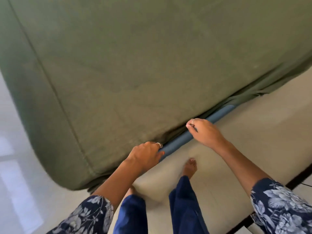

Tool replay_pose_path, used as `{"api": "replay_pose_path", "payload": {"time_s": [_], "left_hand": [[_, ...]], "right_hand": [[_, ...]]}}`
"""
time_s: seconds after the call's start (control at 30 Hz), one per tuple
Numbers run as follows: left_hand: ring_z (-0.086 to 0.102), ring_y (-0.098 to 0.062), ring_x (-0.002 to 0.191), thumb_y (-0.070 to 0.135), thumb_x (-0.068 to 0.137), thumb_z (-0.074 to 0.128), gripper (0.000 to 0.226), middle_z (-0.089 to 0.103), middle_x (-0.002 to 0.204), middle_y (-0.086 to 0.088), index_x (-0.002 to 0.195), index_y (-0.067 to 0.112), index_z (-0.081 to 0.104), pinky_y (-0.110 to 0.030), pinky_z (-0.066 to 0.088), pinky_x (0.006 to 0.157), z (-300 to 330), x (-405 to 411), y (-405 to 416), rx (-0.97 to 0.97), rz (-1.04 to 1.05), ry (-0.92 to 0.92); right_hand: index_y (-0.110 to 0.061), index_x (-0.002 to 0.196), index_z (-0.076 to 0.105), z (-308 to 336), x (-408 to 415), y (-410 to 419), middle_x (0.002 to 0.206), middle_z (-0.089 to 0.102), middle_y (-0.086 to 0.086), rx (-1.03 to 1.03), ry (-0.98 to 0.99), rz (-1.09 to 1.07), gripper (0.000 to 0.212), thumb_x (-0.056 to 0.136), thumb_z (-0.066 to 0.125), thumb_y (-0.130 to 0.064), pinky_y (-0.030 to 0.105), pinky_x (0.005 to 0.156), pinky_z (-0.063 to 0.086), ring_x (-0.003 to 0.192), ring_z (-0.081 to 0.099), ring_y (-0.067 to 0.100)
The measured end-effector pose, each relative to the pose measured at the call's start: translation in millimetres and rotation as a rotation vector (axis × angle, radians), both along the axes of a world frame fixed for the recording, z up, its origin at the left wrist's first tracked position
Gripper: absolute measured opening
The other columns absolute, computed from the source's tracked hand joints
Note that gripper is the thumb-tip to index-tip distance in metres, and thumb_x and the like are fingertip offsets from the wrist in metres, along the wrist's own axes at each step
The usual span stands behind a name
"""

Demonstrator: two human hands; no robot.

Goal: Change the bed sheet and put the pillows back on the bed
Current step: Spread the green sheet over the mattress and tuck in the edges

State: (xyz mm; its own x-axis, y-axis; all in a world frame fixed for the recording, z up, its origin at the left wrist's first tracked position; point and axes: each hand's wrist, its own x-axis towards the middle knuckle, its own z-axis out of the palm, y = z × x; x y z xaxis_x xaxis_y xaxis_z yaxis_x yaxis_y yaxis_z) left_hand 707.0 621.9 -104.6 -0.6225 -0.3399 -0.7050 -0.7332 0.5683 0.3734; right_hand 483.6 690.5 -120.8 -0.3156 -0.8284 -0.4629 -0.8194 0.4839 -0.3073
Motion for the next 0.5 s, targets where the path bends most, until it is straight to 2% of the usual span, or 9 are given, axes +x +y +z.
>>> {"api": "replay_pose_path", "payload": {"time_s": [0.07, 0.13, 0.23, 0.3, 0.33, 0.37, 0.43, 0.47, 0.5], "left_hand": [[0.055, -0.028, 0.118, 0.038, 0.102, 0.036, 0.039, 0.057, 0.132, -0.005, 0.135, 0.023, 0.049, -0.037, 0.045, 0.094, -2, -30, 3, -0.004, 0.022, 0.014], [0.054, -0.029, 0.121, 0.037, 0.101, 0.038, 0.039, 0.056, 0.134, -0.005, 0.137, 0.025, 0.048, -0.035, 0.043, 0.096, -6, -76, 12, 0.007, 0.006, 0.016], [0.051, -0.027, 0.125, 0.036, 0.099, 0.042, 0.044, 0.05, 0.141, -0.003, 0.142, 0.025, 0.041, -0.035, 0.041, 0.102, -14, -140, 25, 0.029, -0.06, 0.034], [0.052, -0.029, 0.123, 0.036, 0.099, 0.042, 0.045, 0.051, 0.14, -0.005, 0.142, 0.023, 0.042, -0.038, 0.043, 0.102, -21, -187, 30, 0.029, -0.059, 0.053], [0.053, -0.03, 0.122, 0.035, 0.098, 0.043, 0.045, 0.052, 0.138, -0.006, 0.14, 0.021, 0.044, -0.04, 0.043, 0.101, -24, -208, 32, 0.027, -0.028, 0.057], [0.053, -0.031, 0.122, 0.034, 0.098, 0.045, 0.044, 0.054, 0.136, -0.007, 0.138, 0.018, 0.047, -0.04, 0.043, 0.101, -28, -226, 32, 0.02, 0.02, 0.083], [0.052, -0.03, 0.123, 0.029, 0.097, 0.047, 0.041, 0.055, 0.134, -0.009, 0.134, 0.011, 0.05, -0.04, 0.041, 0.103, -34, -264, 35, -0.017, 0.089, 0.134], [0.049, -0.029, 0.124, 0.027, 0.097, 0.047, 0.042, 0.053, 0.135, -0.009, 0.136, 0.009, 0.048, -0.04, 0.039, 0.104, -36, -281, 38, -0.041, 0.102, 0.15], [0.046, -0.028, 0.126, 0.024, 0.097, 0.047, 0.045, 0.05, 0.137, -0.008, 0.14, 0.009, 0.043, -0.039, 0.037, 0.105, -36, -292, 40, -0.071, 0.109, 0.179]], "right_hand": [[-0.016, 0.095, 0.066, 1, -28, 10, 0.098, 0.069, 0.005, -0.093, 0.072, -0.095, 0.021, 0.096, 0.048, -0.027, 0.036, 0.069, 0.047, 0.094, 0.063, 0.032], [-0.012, 0.096, 0.068, 2, -74, 30, 0.095, 0.07, 0.011, -0.172, 0.119, -0.289, 0.02, 0.094, 0.052, -0.023, 0.037, 0.068, 0.048, 0.091, 0.063, 0.035], [-0.007, 0.088, 0.066, -4, -137, 52, 0.083, 0.068, 0.012, -0.227, -0.025, -0.641, 0.024, 0.095, 0.052, -0.025, 0.031, 0.068, 0.042, 0.081, 0.061, 0.032], [-0.012, 0.075, 0.057, -11, -181, 53, 0.076, 0.061, 0.007, -0.187, -0.255, -0.95, 0.033, 0.097, 0.05, -0.035, 0.029, 0.075, 0.041, 0.08, 0.053, 0.026], [-0.015, 0.08, 0.058, -18, -198, 51, 0.085, 0.062, 0.008, -0.14, -0.429, -1.14, 0.035, 0.096, 0.048, -0.044, 0.034, 0.083, 0.046, 0.086, 0.053, 0.026], [-0.013, 0.098, 0.06, -26, -211, 48, 0.104, 0.062, 0.011, -0.082, -0.631, -1.329, 0.044, 0.095, 0.044, -0.054, 0.04, 0.087, 0.048, 0.097, 0.055, 0.028], [-0.007, 0.137, 0.043, -45, -236, 47, 0.138, 0.047, 0.014, -0.009, -0.965, -1.609, 0.079, 0.089, 0.036, -0.069, 0.047, 0.093, 0.045, 0.122, 0.049, 0.032], [-0.005, 0.142, 0.036, -56, -246, 47, 0.142, 0.042, 0.015, -0.016, -1.082, -1.685, 0.088, 0.087, 0.033, -0.073, 0.047, 0.098, 0.042, 0.128, 0.044, 0.032], [-0.003, 0.14, 0.038, -61, -251, 43, 0.139, 0.044, 0.015, -0.041, -1.18, -1.72, 0.091, 0.085, 0.031, -0.075, 0.045, 0.1, 0.041, 0.127, 0.044, 0.031]]}}
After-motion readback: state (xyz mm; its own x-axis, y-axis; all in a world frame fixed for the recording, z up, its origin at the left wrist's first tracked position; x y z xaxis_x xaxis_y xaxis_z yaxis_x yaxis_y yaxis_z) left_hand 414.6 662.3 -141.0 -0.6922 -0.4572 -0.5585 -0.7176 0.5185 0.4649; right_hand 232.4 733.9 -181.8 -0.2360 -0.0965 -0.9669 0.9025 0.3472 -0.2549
